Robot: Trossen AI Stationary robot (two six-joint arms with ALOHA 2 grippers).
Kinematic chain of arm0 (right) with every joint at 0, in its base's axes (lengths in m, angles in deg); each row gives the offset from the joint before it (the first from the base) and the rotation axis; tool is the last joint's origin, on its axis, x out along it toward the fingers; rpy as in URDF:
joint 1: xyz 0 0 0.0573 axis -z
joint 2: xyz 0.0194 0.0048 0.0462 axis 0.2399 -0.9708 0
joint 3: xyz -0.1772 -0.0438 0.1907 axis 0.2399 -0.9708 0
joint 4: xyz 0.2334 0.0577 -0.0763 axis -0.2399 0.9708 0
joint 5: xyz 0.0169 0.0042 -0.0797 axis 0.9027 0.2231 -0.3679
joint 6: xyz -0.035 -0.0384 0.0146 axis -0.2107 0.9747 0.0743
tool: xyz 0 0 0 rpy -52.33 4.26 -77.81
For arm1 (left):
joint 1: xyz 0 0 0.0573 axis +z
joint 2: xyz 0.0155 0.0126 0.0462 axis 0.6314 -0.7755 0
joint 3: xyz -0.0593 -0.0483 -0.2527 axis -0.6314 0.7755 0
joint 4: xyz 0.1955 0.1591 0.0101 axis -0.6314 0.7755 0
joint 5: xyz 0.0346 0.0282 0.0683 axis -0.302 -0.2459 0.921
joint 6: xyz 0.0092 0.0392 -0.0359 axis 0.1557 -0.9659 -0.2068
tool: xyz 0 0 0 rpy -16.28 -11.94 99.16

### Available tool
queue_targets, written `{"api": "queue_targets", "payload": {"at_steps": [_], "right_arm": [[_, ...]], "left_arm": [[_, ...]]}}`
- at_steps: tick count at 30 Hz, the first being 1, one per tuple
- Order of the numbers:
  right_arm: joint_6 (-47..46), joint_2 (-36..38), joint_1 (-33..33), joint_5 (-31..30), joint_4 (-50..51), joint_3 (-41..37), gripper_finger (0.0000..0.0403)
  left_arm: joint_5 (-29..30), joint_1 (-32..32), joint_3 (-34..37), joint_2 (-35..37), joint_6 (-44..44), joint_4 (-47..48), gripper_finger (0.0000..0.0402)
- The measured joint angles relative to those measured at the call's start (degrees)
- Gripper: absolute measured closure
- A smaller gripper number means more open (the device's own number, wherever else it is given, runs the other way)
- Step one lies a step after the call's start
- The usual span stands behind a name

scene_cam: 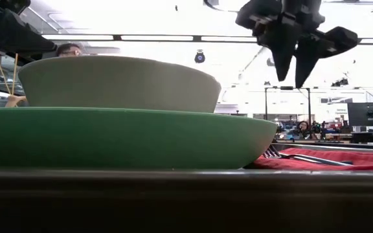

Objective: Set up tray
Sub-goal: Put the spoon on the table napkin to the left of the fork on the serving tray

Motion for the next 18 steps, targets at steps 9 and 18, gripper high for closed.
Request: {"api": "queue_targets", "payload": {"at_steps": [9,18], "right_arm": [[-0.15,-5.11,-0.67,4.29,-2.26,-1.15,0.0276],[2.61,-11.48,-1.14,7.68,-4.72,-1.15,0.0277]], "left_arm": [[0.00,0.01,0.00,0.00,0.01,-0.01,0.0332],[0.00,0.00,0.00,0.00,0.12,-0.06,0.0332]]}}
